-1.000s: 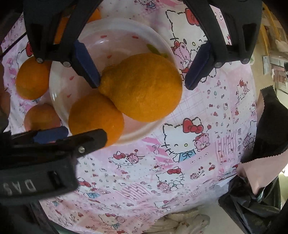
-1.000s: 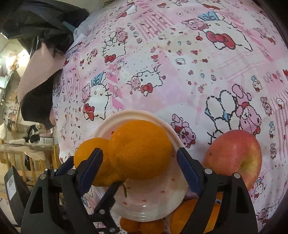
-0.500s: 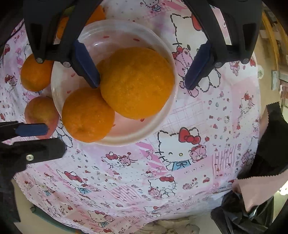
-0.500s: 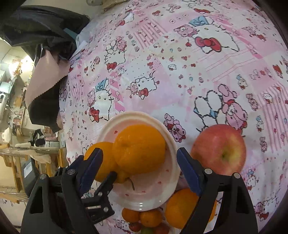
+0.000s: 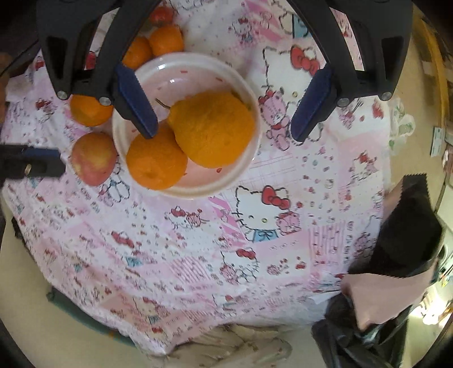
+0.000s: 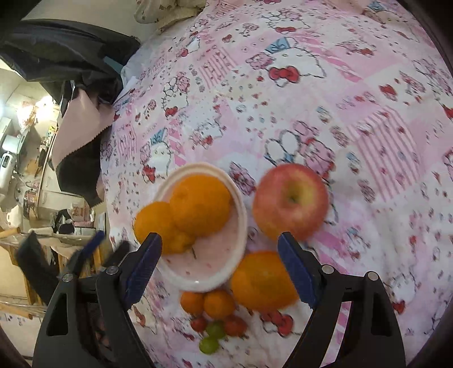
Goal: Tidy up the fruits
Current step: 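Open both tools and lift them away from the plate, then grasp the red apple with the right tool and lift it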
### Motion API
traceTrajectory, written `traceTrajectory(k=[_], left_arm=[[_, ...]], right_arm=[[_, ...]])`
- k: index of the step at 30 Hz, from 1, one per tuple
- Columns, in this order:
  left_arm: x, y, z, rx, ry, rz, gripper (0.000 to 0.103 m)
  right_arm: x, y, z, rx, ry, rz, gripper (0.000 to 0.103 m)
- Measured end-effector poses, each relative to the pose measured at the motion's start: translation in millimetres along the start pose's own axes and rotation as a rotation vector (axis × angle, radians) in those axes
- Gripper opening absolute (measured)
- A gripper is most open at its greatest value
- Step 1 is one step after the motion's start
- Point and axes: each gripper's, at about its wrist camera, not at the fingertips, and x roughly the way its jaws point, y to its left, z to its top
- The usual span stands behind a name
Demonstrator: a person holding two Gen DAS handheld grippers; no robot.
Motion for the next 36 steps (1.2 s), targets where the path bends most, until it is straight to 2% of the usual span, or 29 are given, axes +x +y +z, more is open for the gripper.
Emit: traceTrajectory(k=[6,11,13,18,26,31,36], left_arm=[[-39,0,-11,0.001,-0.056,0.018,0.094],[-54,8,-28,-0.079,-0.051,0.015,0.094],[-54,8,-34,-0.106,-0.035,0.022,0.094],[-51,4,-53,-0.173,0.012,-0.013,0.094],[-42,-3,-67,-0.184,0.044,-0.015,0.094],[-37,-3,-64,-0.179,0.045,-0.013,0.094],[-30,-1,-64,-0.172,0.054,0.017,0.094]], right_arm=[[-17,-29,-17,0.068,-0.012,-0.018,0.086],[-22,-45,-27,0.098,-0.019,-0.05,0.086],[-24,-53,-28,0.119,-0.024,-0.061,0.086],[-24,-67,-20,0.163,-0.033,-0.088,0.086],[1,-59,5,0.047,-0.01,-0.201,0.086],[21,-53,11,0.051,0.03,-0.191,0.086],[40,-52,23,0.053,0.047,-0.228,0.087]])
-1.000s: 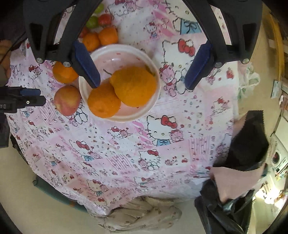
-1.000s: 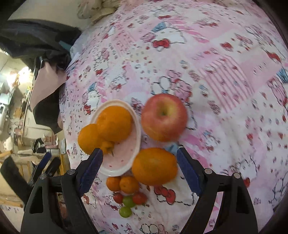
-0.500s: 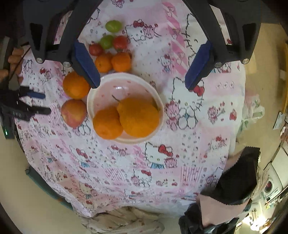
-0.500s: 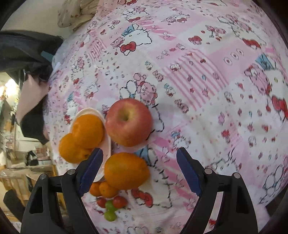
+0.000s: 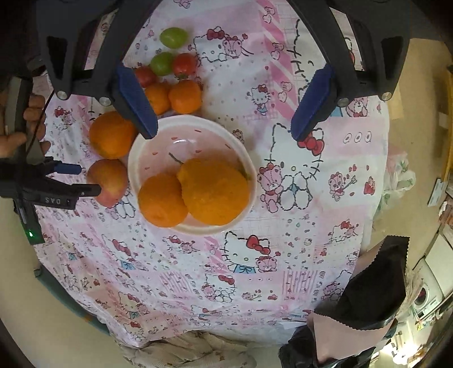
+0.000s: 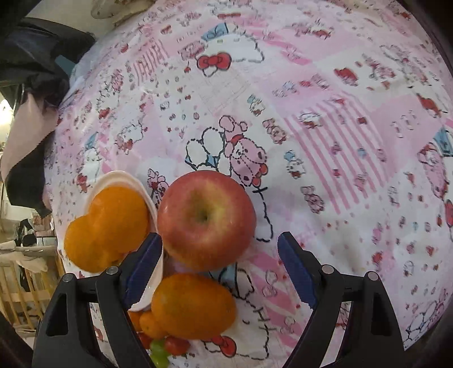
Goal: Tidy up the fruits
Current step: 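Grasp the red apple with the right tool and lift it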
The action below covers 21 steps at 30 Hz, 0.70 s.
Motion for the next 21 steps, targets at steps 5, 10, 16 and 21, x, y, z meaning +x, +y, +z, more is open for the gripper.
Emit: traceTrajectory(k=[5,10,16,21], left_arm=[[6,3,1,-0.002,0.012,0.01,0.094],[13,-1,4,-0.006,0.027,0.011,0.094],[17,-6,6,0.007,0.027,0.025,0.094],[20,-11,7,0.022,0.029,0.034,0.094]], right_arm=[[23,16,8,-0.07,0.043,-0.022,0.091],[44,24,13,-0.117,0.069,-0.089,0.091],[46,24,17,-0.149,0.078,-0.065,0.087],[33,31,12,-0.199,0.038,-0.078,0.087]])
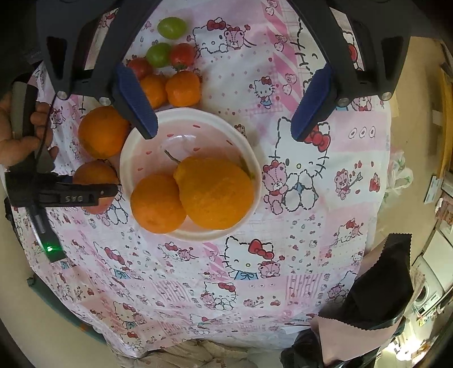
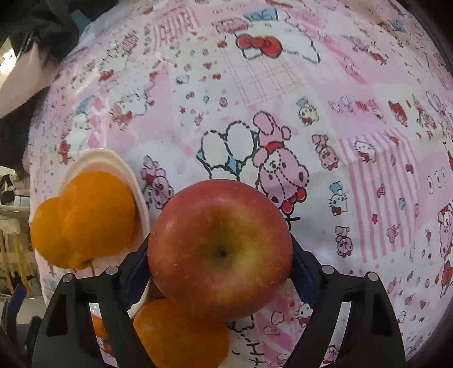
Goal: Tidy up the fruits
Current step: 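Grasp the red apple with the right tool and lift it, then grasp a round orange with the left tool while the right tool holds the apple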
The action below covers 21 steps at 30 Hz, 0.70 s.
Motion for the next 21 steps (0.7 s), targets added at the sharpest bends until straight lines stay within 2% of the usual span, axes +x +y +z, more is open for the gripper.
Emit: traceTrajectory(k=[7,10,15,21], left_arm=[[0,-17,-2,0.035,0.025,-0.003,0.094],[0,-30,-5,0.059,0.033,0.006,0.094],[3,-61,-7,0.078,0.059,-0.007,0.094],[8,-104,-9,0.135,0.082,-0.027,0.094]], right_arm=[[-59,-19,-11,0.081,-0.124,0.096,0.087],[-89,-34,-23,0.122,-0.174,0.103,0.087],[-115,-58,-38,0.199,-0.218,0.169,0.087],[-135,-79,-66,0.227,-0.243,0.174,0.087]])
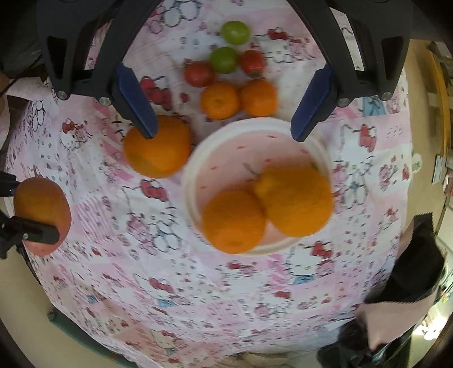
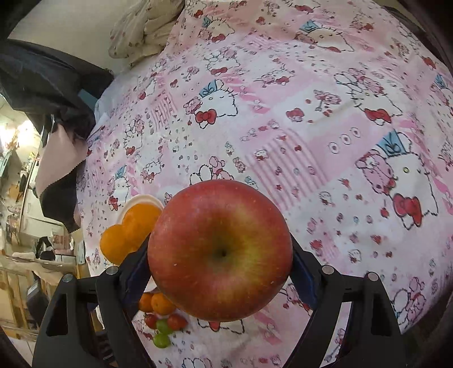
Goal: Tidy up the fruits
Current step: 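Grasp a round orange with the left tool while the right tool holds the apple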
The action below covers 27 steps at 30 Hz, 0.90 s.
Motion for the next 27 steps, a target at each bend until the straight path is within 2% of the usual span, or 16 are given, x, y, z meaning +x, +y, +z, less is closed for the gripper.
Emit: traceTrajectory(k=[5,8,17,22,24,27], left_arm=[[18,-27,-1,0.016,0.074,-0.027,0.094],[26,-45,-2,0.047,0.087,-0.021,0.094],[70,-92,6,0.114,0.173,0.051,0.094],[84,-100,9,0.122,0.178,0.123,0.092],[87,-100,9,0.137,0.17,0.152,0.084],[84,-97,8,0.15,0.154,0.134,0.08]], right_arm=[[-13,-5,3,-0.002,-0.036,0.007,0.087],[-15,-9,8,0.024,-0.04,0.033,0.087],[-16,-11,11,0.038,-0.038,0.069,0.087],[-16,-16,15,0.05,-0.042,0.069,0.087],[-16,-17,16,0.052,-0.043,0.07,0.087],[-15,-15,17,0.049,-0.044,0.071,0.087]])
